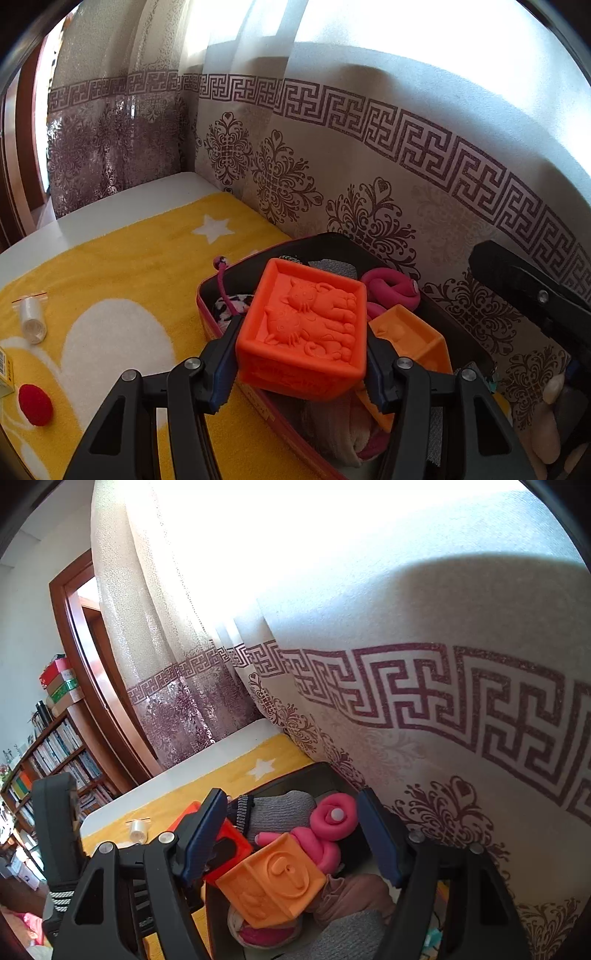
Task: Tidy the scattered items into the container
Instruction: 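Carry both items into the red box and open both tools, then move both tools back toward the red ball and leopard pouch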
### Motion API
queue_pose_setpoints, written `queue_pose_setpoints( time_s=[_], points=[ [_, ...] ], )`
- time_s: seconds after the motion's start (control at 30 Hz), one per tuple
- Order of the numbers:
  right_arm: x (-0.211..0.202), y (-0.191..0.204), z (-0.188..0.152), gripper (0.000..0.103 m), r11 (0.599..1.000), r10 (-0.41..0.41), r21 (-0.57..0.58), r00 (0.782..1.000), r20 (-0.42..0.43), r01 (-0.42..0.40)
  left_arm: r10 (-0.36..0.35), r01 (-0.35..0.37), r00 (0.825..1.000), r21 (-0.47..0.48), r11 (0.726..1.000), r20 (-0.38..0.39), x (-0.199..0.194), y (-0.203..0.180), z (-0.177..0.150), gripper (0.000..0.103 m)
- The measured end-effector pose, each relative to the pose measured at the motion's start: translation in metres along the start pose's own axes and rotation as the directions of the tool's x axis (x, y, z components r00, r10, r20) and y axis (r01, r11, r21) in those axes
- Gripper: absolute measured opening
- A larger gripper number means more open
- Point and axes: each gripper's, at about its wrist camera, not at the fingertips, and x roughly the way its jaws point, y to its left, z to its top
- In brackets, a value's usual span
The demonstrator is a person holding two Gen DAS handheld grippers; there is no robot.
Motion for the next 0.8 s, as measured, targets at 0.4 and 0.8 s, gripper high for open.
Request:
queue_pose_setpoints(
  time_s=[0.4, 0.8],
  points=[
    [-0.006, 0.003, 0.001, 0.076, 1.000, 0.000, 0.018, 1.000, 0.016, 0.000, -0.077, 0.077, 0.997, -0.020, 0.997, 0.007, -0.006, 0.007, 0.002, 0.074],
    [-0.008, 0.017, -0.006, 0.076, 0.999, 0.040, 0.002, 0.999, 0.001, -0.040, 0.032, -0.022, 0.997, -0.130, 0.991, 0.077, -0.062, 0.055, -0.016, 0.074]
  ],
)
